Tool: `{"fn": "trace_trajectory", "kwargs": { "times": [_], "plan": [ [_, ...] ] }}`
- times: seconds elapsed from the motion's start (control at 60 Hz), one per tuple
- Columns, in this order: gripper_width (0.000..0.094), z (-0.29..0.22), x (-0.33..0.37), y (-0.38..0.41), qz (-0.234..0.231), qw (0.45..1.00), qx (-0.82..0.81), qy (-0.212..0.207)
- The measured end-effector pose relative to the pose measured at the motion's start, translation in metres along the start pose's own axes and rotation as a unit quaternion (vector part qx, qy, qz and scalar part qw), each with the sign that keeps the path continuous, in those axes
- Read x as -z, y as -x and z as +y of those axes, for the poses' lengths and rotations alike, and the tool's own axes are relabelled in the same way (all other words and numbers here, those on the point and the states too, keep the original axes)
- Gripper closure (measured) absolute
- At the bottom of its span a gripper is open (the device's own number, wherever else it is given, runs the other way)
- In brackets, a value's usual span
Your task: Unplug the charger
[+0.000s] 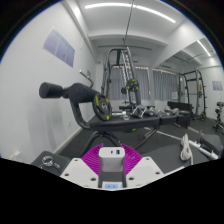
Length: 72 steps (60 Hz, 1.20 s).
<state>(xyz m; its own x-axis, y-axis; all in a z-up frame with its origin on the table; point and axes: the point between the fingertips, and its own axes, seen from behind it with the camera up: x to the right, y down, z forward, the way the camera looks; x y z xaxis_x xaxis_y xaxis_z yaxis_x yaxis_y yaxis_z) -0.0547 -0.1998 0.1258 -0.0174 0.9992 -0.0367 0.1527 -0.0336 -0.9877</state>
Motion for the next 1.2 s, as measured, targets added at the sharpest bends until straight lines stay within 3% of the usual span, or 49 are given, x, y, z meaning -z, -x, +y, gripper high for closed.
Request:
{"fn": "trace_trajectory", "kwargs": {
  "times": [0.1,0.183,0.283,0.35,0.517,0.717,0.817,0.9,1.033,1.2],
  "plan": [
    [0.0676,-0.091,0.035,-0.020,-0.001,0.999,0.003,-0.054],
    [0.0676,-0.119,0.045,-0.073,0.001,0.999,0.003,-0.043],
    [0.0675,-0.117,0.051,-0.147,0.033,0.999,0.019,-0.009],
    [0.0676,-0.093,0.053,-0.208,0.072,0.996,0.044,0.024],
    [0.0673,0.015,0.067,-0.315,0.121,0.983,0.030,0.135],
    [0.0636,0.115,0.066,-0.369,0.137,0.961,0.019,0.242],
    [0.0549,0.137,0.061,-0.374,0.133,0.954,0.014,0.269],
    [0.0067,0.132,0.065,-0.376,0.139,0.951,0.005,0.275],
    [0.0080,0.079,0.101,-0.362,0.147,0.960,0.010,0.237],
    [0.0075,0.002,0.208,-0.299,0.123,0.971,-0.002,0.204]
  ]
}}
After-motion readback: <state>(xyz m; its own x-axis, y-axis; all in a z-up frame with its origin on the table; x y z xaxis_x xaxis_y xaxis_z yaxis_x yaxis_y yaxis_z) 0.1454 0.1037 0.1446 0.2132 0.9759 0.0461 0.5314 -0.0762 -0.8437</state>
